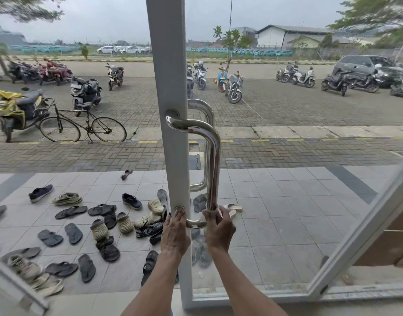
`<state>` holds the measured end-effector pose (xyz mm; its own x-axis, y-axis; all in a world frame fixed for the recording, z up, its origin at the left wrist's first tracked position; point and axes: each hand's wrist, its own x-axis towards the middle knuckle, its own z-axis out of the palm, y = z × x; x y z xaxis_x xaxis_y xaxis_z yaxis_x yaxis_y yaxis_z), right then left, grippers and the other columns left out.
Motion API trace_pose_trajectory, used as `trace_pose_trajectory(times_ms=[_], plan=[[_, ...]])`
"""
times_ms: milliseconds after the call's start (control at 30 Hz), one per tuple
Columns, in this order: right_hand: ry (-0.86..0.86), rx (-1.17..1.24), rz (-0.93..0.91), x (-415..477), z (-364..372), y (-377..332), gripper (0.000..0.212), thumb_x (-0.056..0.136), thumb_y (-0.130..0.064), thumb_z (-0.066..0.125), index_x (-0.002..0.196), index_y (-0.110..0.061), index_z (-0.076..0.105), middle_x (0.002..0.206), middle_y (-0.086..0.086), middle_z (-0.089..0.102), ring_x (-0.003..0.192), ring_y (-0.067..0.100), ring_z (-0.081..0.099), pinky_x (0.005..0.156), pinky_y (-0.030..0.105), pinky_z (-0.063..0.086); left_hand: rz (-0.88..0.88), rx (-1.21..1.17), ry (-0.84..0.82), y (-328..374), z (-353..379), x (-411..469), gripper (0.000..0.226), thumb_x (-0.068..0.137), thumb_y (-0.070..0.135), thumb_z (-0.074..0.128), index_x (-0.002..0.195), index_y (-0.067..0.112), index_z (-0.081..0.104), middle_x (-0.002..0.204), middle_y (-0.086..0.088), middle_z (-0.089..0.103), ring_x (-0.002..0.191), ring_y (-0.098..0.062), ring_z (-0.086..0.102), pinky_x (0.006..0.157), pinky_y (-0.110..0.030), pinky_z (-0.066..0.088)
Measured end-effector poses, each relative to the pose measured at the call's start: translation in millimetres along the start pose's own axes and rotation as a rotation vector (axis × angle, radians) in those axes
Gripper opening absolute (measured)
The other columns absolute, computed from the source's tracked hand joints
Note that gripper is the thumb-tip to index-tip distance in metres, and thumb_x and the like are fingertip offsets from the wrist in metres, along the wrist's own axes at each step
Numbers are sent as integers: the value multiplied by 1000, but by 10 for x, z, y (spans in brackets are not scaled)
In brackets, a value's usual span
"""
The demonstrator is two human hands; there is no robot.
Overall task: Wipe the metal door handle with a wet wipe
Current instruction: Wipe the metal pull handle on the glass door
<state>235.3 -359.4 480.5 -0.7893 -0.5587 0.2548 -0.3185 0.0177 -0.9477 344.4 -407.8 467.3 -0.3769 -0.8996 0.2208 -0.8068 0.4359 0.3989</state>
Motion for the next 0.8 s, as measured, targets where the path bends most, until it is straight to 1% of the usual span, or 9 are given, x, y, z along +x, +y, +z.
trace_pose_trajectory(times_ms=[133, 267, 367, 433, 500, 567, 633, 700, 800], plan=[[-76, -111, 99, -30, 1, 107, 29, 81, -36, 78, 92, -10, 71, 90, 7, 73, 87, 27, 68, 70, 28, 47, -22, 17, -37, 21, -43, 18, 57, 85, 4, 56, 140, 13, 47, 148, 2, 47, 139, -18, 42, 123, -34, 19], [-55, -110, -43, 92, -59, -171, 26, 84, -40, 75, 98, -18, 74, 87, 0, 75, 82, 20, 69, 66, 27, 47, -61, 22, -72, 70, -87, 19, 55, 84, 7, 62, 138, 10, 51, 143, 0, 49, 132, -27, 46, 121, -36, 25], [39, 1, -196, 235, -77, -505, 30, 83, -45, 74, 98, -19, 72, 79, -20, 69, 81, -6, 65, 77, 27, 54, -86, 17, -93, 123, -115, 15, 59, 83, 6, 65, 140, 10, 49, 144, 0, 49, 132, -31, 44, 120, -37, 30], [73, 10, -290, 284, -82, -576, 30, 83, -43, 75, 98, -18, 72, 71, -31, 60, 77, -20, 59, 90, 23, 48, -99, 25, -99, 137, -110, 10, 60, 84, 8, 65, 141, 11, 47, 143, -1, 50, 132, -29, 45, 118, -36, 32], [37, -59, -326, 273, -100, -505, 31, 84, -44, 73, 96, -16, 72, 76, -19, 70, 77, -4, 66, 103, 8, 32, -109, 17, -99, 151, -112, 7, 60, 85, 9, 65, 141, 11, 46, 143, -3, 50, 131, -29, 47, 117, -35, 35], [-31, -168, -283, 204, -118, -320, 33, 84, -45, 72, 95, -14, 72, 83, -3, 75, 82, 17, 70, 113, 13, 25, -119, 8, -100, 175, -117, 5, 59, 85, 10, 65, 141, 10, 45, 140, -4, 51, 130, -28, 49, 116, -35, 36], [-78, -261, -182, 109, -125, -112, 24, 82, -36, 78, 92, -14, 73, 83, 5, 75, 86, 27, 69, 102, 34, 46, -126, 7, -109, 202, -132, 1, 56, 86, 10, 65, 138, 10, 47, 135, -6, 55, 126, -27, 52, 115, -36, 37], [-142, -309, -73, 35, -133, -6, 17, 82, -30, 77, 91, -16, 73, 88, 6, 75, 88, 29, 68, 79, 34, 52, -121, 0, -115, 210, -132, 3, 50, 86, 9, 64, 134, 10, 50, 130, -7, 58, 123, -27, 53, 113, -36, 39], [-118, -309, -77, 54, -116, -95, 17, 82, -27, 78, 93, -16, 73, 87, 6, 75, 85, 27, 68, 73, 32, 51, -129, 4, -137, 194, -176, 27, 44, 85, 9, 64, 128, 10, 54, 126, -8, 60, 124, -29, 53, 113, -38, 39]])
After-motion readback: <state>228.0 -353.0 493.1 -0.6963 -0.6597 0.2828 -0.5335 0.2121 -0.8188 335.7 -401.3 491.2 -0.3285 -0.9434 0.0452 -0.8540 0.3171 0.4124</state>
